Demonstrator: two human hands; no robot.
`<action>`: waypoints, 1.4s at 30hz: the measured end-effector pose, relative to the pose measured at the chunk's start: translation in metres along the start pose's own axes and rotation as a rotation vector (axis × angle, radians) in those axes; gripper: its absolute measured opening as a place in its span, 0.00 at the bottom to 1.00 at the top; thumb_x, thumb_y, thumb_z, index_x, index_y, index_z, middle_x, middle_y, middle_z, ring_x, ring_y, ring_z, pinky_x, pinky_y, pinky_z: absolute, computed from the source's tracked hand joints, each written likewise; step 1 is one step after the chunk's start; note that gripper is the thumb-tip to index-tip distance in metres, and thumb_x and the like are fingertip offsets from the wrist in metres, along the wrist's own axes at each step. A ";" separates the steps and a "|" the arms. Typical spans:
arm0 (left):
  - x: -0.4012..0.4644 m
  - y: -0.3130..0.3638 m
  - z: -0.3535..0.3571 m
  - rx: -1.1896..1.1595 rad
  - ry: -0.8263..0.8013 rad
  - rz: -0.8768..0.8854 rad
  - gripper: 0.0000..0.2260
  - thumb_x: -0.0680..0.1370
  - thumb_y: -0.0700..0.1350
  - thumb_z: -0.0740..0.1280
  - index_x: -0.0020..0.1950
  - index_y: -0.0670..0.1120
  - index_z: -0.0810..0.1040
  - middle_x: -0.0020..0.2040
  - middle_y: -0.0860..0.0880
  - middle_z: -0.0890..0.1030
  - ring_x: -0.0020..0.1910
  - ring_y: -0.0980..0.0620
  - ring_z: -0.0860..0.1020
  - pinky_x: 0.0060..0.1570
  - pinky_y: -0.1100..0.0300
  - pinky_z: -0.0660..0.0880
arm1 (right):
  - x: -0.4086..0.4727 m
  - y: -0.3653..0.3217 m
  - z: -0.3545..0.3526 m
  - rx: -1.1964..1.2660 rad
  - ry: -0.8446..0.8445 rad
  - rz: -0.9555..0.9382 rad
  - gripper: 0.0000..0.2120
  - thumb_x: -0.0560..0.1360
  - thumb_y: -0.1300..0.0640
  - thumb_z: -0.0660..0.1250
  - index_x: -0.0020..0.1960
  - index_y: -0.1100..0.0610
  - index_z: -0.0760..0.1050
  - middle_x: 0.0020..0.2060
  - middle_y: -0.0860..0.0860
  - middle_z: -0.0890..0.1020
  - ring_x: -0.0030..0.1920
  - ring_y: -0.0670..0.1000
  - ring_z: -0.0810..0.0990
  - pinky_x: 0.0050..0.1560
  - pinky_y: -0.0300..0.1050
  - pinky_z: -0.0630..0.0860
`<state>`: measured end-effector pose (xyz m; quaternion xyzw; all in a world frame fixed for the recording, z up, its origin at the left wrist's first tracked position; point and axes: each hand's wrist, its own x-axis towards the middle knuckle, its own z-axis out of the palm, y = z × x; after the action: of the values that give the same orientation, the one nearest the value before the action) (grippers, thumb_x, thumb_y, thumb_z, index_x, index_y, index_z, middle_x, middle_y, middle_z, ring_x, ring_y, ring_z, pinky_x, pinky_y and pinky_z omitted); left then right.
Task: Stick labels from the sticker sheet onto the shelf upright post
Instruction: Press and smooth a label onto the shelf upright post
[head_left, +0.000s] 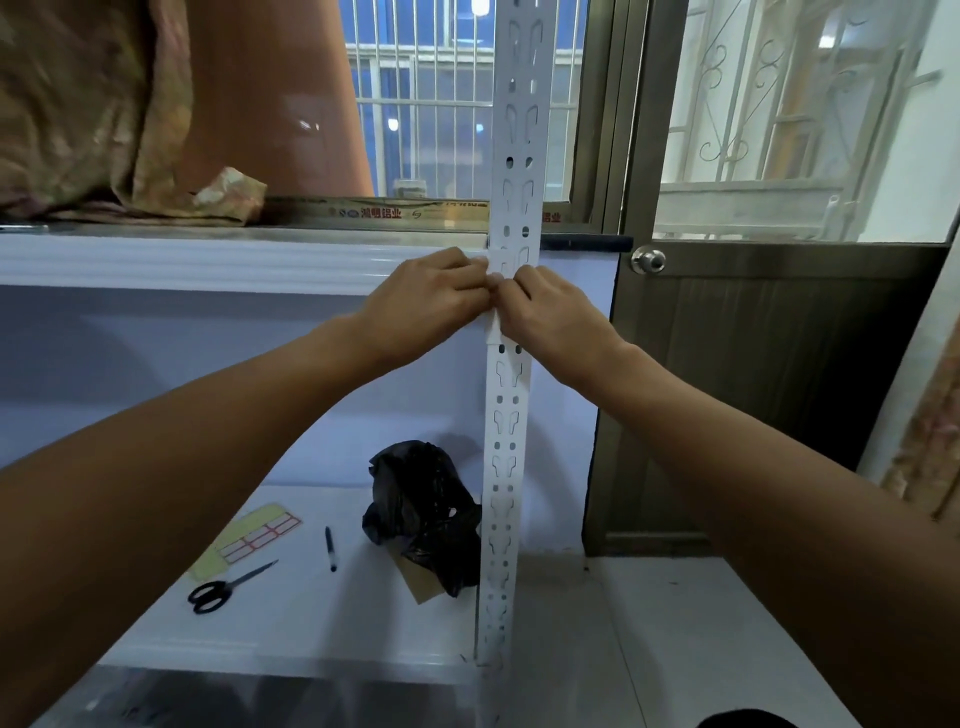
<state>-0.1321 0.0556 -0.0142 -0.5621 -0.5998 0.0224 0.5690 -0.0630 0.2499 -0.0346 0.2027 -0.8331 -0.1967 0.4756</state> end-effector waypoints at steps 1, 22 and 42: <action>0.000 0.002 0.000 -0.007 -0.006 -0.016 0.09 0.80 0.39 0.65 0.53 0.41 0.84 0.50 0.45 0.85 0.47 0.40 0.82 0.36 0.49 0.81 | 0.001 0.000 0.000 -0.004 0.008 0.002 0.14 0.76 0.66 0.68 0.61 0.68 0.74 0.44 0.62 0.79 0.41 0.60 0.78 0.40 0.56 0.80; 0.021 0.031 -0.014 0.087 -0.210 -0.177 0.09 0.66 0.35 0.80 0.36 0.43 0.80 0.35 0.48 0.77 0.38 0.44 0.77 0.27 0.62 0.61 | 0.006 0.014 -0.018 0.140 0.026 -0.146 0.02 0.76 0.68 0.65 0.44 0.66 0.74 0.37 0.61 0.75 0.35 0.59 0.74 0.35 0.51 0.72; 0.004 0.014 0.012 0.030 -0.013 -0.180 0.06 0.73 0.33 0.73 0.46 0.41 0.81 0.41 0.45 0.80 0.39 0.44 0.76 0.28 0.52 0.75 | 0.014 0.009 -0.018 0.070 -0.057 -0.110 0.06 0.73 0.73 0.66 0.46 0.65 0.73 0.38 0.61 0.75 0.35 0.58 0.73 0.35 0.54 0.75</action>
<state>-0.1305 0.0709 -0.0248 -0.4972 -0.6513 -0.0161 0.5730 -0.0552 0.2474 -0.0117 0.2591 -0.8402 -0.1992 0.4327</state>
